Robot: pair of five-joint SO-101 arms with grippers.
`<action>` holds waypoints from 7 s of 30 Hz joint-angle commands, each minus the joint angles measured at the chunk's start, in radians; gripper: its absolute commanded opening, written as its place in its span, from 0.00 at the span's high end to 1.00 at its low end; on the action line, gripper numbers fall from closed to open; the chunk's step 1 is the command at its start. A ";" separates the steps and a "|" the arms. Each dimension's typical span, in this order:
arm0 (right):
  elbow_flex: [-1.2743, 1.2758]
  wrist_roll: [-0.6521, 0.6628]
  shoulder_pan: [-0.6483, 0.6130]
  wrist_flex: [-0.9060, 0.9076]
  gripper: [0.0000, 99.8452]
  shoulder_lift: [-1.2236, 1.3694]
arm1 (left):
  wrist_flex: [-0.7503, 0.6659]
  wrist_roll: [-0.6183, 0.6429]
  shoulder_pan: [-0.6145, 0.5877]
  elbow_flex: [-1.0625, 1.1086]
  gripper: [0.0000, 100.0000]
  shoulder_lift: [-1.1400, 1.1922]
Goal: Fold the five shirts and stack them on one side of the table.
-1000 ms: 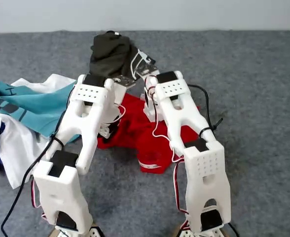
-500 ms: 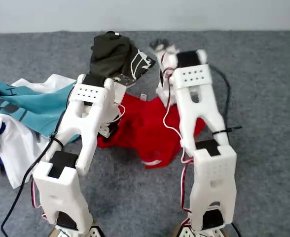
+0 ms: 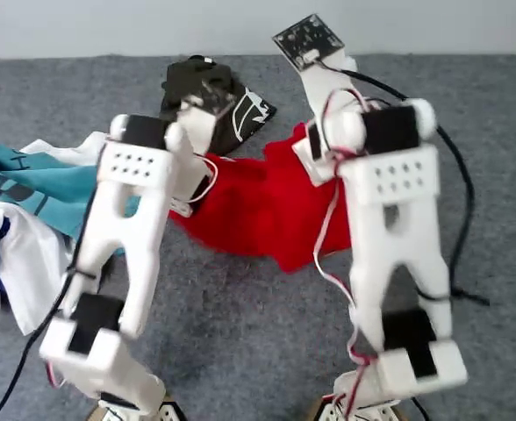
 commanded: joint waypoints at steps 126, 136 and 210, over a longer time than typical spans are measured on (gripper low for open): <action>0.021 -0.048 0.558 -0.329 0.99 -1.032 | 0.023 0.103 -0.166 -0.522 0.99 -0.862; 0.023 -0.051 0.656 -0.410 0.99 -1.049 | 0.023 0.107 -0.158 -0.625 0.99 -0.807; -0.301 -0.094 -0.073 -0.524 0.84 0.819 | -0.376 0.025 -0.144 -0.325 0.99 0.273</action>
